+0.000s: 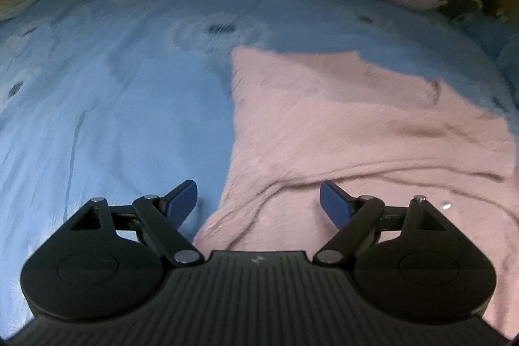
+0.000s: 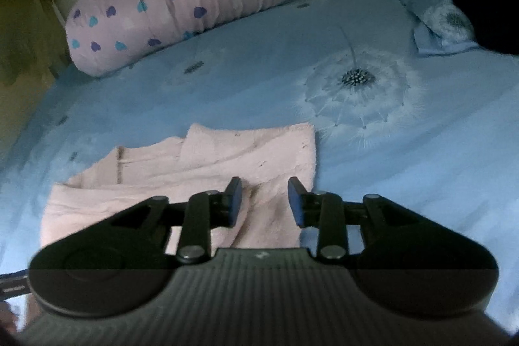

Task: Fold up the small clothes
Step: 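Pull the folded sleeve cuff straight with the right tool, then release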

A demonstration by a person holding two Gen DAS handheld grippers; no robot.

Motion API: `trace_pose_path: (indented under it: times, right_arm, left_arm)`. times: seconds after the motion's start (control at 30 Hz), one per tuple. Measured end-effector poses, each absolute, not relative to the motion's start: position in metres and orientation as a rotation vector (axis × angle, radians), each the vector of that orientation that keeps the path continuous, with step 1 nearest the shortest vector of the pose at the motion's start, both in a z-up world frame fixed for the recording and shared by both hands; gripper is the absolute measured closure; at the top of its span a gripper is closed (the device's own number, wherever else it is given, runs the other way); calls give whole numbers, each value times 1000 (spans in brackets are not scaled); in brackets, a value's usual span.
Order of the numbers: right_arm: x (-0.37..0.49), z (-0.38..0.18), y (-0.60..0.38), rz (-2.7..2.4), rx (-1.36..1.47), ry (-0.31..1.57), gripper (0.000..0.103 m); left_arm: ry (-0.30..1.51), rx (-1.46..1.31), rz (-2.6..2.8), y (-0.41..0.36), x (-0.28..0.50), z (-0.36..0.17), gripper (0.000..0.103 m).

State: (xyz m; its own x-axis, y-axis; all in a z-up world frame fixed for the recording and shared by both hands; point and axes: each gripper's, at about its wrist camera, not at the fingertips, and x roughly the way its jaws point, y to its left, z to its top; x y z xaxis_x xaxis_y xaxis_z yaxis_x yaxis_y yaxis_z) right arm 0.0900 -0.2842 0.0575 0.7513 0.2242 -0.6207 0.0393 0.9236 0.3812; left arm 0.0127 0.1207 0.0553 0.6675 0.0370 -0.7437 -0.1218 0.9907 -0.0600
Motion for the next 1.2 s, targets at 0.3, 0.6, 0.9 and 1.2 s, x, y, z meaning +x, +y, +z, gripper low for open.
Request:
trace_pose_path:
  times: [0.3,0.6,0.9,1.2]
  right_arm:
    - [91,31,-257,160,542,805,68]
    - [118,28,-239,236,467,800,88]
    - [109,55,-269,310,257,805,90]
    - [97,39,-259,289,143,852,85]
  left_arm:
    - [817,-117,18,97,43,72,17]
    - [783,-142,-60,87,79,61,17]
    - [849,-146,-53,91,90,42,17]
    - [839,-86,-44,90,90,37,17]
